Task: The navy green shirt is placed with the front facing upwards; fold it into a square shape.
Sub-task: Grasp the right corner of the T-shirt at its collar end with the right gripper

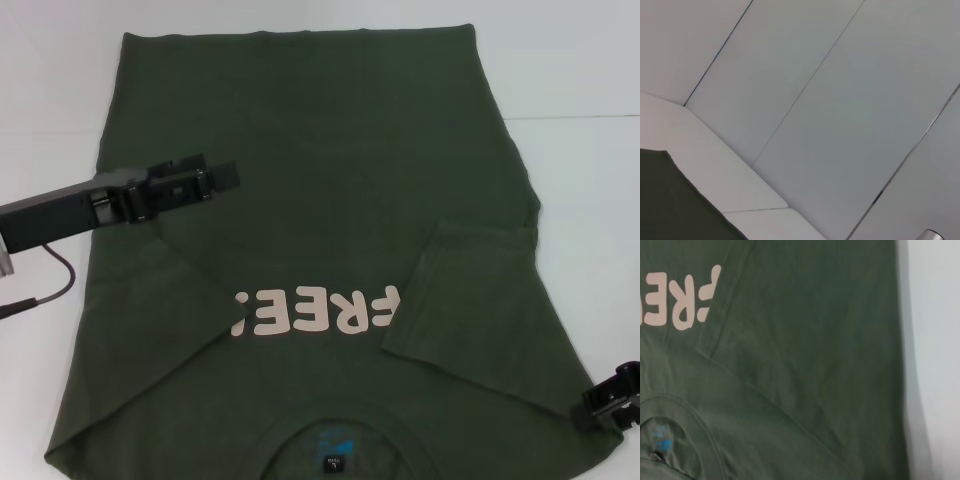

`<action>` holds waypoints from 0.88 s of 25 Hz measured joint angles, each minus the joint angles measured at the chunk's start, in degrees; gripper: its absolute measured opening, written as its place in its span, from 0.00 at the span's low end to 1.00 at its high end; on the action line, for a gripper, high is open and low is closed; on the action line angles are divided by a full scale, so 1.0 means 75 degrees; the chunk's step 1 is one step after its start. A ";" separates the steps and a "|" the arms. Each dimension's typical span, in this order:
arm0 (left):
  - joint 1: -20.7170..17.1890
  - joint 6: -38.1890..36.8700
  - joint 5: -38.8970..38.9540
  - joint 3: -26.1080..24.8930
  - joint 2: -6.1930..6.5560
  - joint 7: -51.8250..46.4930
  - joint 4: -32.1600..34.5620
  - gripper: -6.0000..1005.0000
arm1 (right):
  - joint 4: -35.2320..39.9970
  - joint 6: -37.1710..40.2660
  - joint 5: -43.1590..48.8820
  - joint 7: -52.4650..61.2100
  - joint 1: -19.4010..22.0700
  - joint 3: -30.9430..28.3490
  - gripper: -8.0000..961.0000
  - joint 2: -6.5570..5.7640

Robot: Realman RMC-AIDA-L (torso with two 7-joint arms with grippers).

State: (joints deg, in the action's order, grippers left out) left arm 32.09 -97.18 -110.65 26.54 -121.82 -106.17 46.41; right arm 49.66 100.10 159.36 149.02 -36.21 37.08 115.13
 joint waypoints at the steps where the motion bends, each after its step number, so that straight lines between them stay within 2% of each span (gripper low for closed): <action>1: -0.0006 -0.0003 0.0000 0.0000 0.0000 0.0000 0.0000 0.92 | 0.0000 0.0001 -0.0008 0.0001 0.0000 0.0000 0.80 0.0004; 2: -0.0010 -0.0004 0.0002 0.0000 0.0000 0.0000 0.0000 0.92 | 0.0000 0.0002 -0.0012 0.0003 0.0000 0.0001 0.80 0.0009; 7: -0.0014 -0.0005 0.0072 -0.0007 0.0000 0.0000 0.0000 0.92 | -0.0016 0.0006 0.0014 0.0030 0.0000 0.0001 0.61 0.0016; 12: -0.0014 -0.0003 0.0121 -0.0012 0.0000 0.0000 0.0000 0.92 | -0.0046 0.0010 0.0051 0.0047 0.0003 0.0001 0.53 0.0014; 22: -0.0012 -0.0006 0.0122 -0.0012 0.0000 0.0000 0.0000 0.91 | -0.0047 0.0014 0.0140 0.0058 -0.0002 0.0056 0.53 0.0013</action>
State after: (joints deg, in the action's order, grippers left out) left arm 32.01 -97.23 -109.74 26.45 -121.82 -106.17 46.41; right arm 49.31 100.20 160.41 149.45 -36.22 37.51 115.22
